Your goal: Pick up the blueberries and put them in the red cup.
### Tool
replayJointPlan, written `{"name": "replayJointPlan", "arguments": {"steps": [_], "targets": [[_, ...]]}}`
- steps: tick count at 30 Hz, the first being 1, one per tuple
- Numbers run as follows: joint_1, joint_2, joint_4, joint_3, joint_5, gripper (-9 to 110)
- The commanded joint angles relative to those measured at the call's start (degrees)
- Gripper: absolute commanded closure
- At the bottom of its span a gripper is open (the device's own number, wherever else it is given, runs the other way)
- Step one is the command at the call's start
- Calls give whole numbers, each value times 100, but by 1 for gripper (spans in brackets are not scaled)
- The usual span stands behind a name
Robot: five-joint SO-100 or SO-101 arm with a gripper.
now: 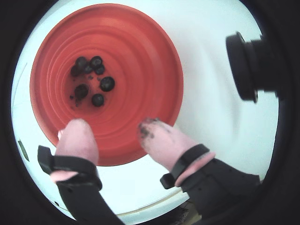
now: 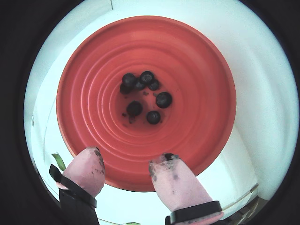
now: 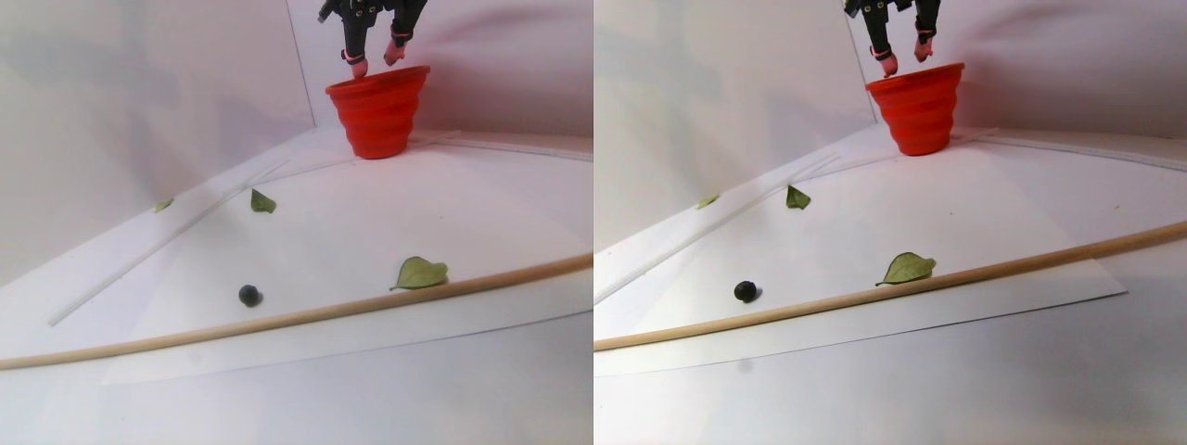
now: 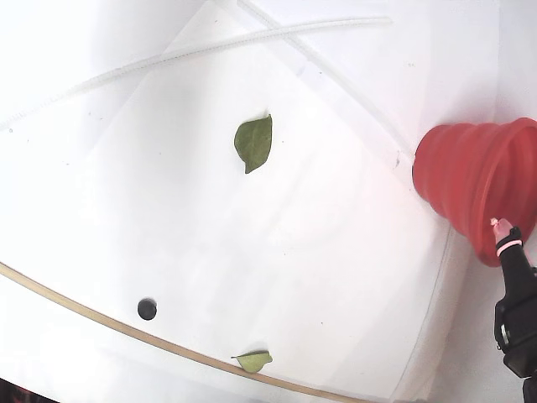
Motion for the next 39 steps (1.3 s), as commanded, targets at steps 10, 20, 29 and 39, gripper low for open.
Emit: {"name": "replayJointPlan", "arguments": {"steps": [10,20,29,39], "targets": [[-185,1011,562,-378,149,83],[-360,1371,1099,-211,158,83],[-659,1846,1477,167,-9,83],[-940,2364,1995,562,-176,84]]}}
